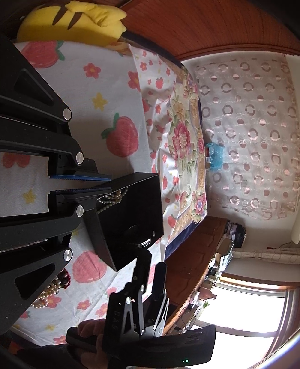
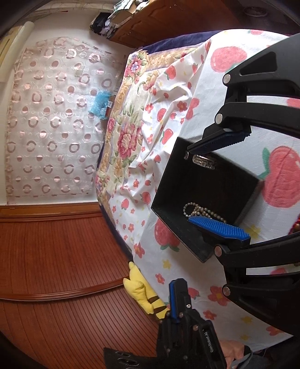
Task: Organize jewelry
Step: 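Open the left gripper to drop the pearl necklace into the box, then grasp the silver hairpins with the left gripper while the right grasps a pearl strand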
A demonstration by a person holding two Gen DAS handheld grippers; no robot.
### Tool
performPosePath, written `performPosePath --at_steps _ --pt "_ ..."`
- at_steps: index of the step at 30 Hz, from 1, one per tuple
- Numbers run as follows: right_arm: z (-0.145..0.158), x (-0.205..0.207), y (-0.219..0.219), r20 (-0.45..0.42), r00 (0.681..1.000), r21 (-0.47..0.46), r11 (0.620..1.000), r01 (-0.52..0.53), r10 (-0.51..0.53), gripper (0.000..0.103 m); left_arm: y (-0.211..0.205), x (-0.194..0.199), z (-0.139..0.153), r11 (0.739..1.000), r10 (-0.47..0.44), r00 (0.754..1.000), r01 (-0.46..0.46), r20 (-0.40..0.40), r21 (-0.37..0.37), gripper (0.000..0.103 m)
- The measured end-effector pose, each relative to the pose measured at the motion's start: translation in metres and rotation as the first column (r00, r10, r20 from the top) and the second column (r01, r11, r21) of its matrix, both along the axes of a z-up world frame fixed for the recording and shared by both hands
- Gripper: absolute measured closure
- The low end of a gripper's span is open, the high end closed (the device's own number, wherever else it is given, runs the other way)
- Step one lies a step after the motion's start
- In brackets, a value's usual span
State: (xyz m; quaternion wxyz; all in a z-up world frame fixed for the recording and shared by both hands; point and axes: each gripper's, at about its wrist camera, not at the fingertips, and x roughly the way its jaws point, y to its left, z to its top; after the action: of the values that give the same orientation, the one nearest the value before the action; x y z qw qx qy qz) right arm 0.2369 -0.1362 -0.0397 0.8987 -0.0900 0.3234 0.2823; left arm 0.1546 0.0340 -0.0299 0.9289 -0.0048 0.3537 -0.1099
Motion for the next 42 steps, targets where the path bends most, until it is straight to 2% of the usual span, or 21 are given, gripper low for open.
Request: performPosePath --at_steps 13,16,19,24,26,28,34,42 --pt "-0.013 -0.063 -0.031 0.008 0.998 0.006 0.998 0.062 -0.062 0.044 -0.012 -0.049 -0.004 1.0 -0.018 0.999 0.018 0.027 -0.012 0.096" --pt "-0.02 -0.078 -0.037 0.004 0.997 0.008 0.997 0.075 -0.075 0.044 -0.015 -0.061 -0.006 1.0 -0.019 0.999 0.02 0.038 -0.015 0.079" --pt "-0.028 -0.092 -0.043 -0.009 0.996 0.009 0.996 0.085 -0.085 0.044 -0.017 -0.072 -0.008 1.0 -0.023 0.999 0.024 0.041 -0.02 0.075" --pt "-0.04 -0.115 -0.05 -0.024 0.995 0.013 0.995 0.096 -0.095 0.044 -0.02 -0.087 -0.011 0.999 -0.027 0.999 0.029 0.045 -0.029 0.06" --pt "-0.046 -0.125 -0.053 -0.035 0.995 0.016 0.995 0.098 -0.097 0.044 -0.021 -0.09 -0.014 0.999 -0.03 0.999 0.032 0.042 -0.034 0.051" --pt "-0.052 -0.132 -0.054 -0.044 0.994 0.014 0.995 0.098 -0.097 0.044 -0.024 -0.092 -0.019 0.998 -0.04 0.999 0.041 0.026 -0.039 0.048" --pt "-0.068 -0.143 -0.059 -0.078 0.992 0.007 0.995 0.1 -0.099 0.047 -0.029 -0.085 -0.04 0.997 -0.053 0.998 0.051 -0.037 -0.049 0.046" --pt "-0.073 -0.148 -0.062 -0.093 0.991 0.007 0.995 0.101 -0.1 0.048 -0.034 -0.07 -0.058 0.993 -0.076 0.991 0.065 -0.113 -0.095 0.046"
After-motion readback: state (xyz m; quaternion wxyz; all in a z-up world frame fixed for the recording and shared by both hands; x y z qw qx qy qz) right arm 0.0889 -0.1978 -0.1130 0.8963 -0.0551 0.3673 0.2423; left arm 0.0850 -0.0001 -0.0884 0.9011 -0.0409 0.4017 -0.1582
